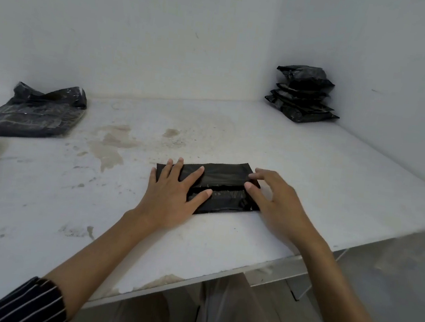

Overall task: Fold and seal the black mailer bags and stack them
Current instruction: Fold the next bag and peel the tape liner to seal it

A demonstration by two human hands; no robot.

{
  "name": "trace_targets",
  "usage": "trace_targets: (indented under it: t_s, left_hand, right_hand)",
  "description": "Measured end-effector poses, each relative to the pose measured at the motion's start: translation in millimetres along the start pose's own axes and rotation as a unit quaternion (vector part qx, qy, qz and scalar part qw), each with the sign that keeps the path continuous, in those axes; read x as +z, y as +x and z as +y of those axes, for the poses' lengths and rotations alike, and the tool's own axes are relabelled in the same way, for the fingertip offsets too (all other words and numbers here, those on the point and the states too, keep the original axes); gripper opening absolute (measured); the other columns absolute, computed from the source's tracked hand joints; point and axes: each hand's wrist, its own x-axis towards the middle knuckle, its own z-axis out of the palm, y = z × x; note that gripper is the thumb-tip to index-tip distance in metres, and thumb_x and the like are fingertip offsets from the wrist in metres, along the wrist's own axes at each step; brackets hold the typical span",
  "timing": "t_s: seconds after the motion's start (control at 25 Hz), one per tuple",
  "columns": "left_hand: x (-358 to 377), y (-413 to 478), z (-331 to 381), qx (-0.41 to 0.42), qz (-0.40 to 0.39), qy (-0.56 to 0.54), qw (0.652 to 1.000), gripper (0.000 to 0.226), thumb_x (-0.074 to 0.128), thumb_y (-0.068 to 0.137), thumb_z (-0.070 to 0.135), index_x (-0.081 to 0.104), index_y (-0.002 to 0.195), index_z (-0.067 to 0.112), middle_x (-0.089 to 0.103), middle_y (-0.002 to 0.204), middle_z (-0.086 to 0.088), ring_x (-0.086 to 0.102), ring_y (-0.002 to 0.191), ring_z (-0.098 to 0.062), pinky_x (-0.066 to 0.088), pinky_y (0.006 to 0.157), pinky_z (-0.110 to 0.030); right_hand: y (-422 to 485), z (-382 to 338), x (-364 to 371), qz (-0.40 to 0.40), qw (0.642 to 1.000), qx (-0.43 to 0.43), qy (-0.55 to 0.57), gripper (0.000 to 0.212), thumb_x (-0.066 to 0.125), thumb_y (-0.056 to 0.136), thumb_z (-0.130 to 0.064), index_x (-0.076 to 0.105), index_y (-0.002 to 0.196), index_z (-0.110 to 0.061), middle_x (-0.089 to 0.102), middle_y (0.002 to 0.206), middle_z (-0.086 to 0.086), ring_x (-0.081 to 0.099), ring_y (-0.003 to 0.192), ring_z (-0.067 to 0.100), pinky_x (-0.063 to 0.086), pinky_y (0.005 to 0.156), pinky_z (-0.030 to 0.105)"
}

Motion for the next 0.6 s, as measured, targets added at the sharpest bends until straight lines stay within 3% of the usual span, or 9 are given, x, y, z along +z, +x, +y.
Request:
trace_targets:
  t_s: [0.04,0.12,0.4,0.6]
  left_hand:
    - [0.2,1.6,5.1,0.008,-0.001,-0.001,1.000,0.063,0.020,0.090,0.066,0.007,0.147,0.043,-0.004,0.159,-0.004,-0.009,0.146,-0.023,-0.006,0.117,-0.047]
    - [0.9,7.0,16.3,0.022,0.000,-0.004,1.000,0.064,0.021,0.090,0.065,0.008,0.148,0.042,-0.003,0.159,-0.005,-0.008,0.146,-0.023,-0.005,0.117,-0.048]
    - [12.5,34.6,76.6,0.088,-0.015,-0.004,0.996,0.064,0.022,0.091,0.064,0.012,0.148,0.039,-0.001,0.159,-0.006,-0.005,0.146,-0.025,-0.003,0.117,-0.049]
    - [22.9,56.3,120.4,0.125,-0.019,-0.004,0.992,0.065,0.022,0.091,0.065,0.013,0.149,0.037,0.001,0.159,-0.008,-0.004,0.146,-0.026,-0.003,0.117,-0.050]
  right_hand:
    - [-7.1,2.4,-10.4,0.033,0.999,-0.002,0.034,0.023,0.053,0.094,-0.032,0.060,0.114,-0.023,0.057,0.125,-0.010,0.050,0.112,-0.001,0.032,0.093,0.004]
    - [-23.5,7.9,-30.0,0.089,0.992,0.003,0.085,0.015,0.055,0.094,-0.024,0.066,0.104,-0.021,0.064,0.112,-0.013,0.055,0.102,-0.008,0.034,0.085,-0.002]
    - [-92.7,57.1,-67.5,0.302,0.921,0.094,0.229,0.020,0.052,0.095,-0.012,0.067,0.085,-0.020,0.071,0.088,-0.005,0.063,0.088,0.010,0.050,0.077,0.017]
    - [-117.8,111.4,-76.3,0.401,0.875,0.195,0.187,0.018,0.053,0.094,-0.011,0.066,0.086,-0.019,0.068,0.089,0.001,0.059,0.083,0.013,0.048,0.075,0.025]
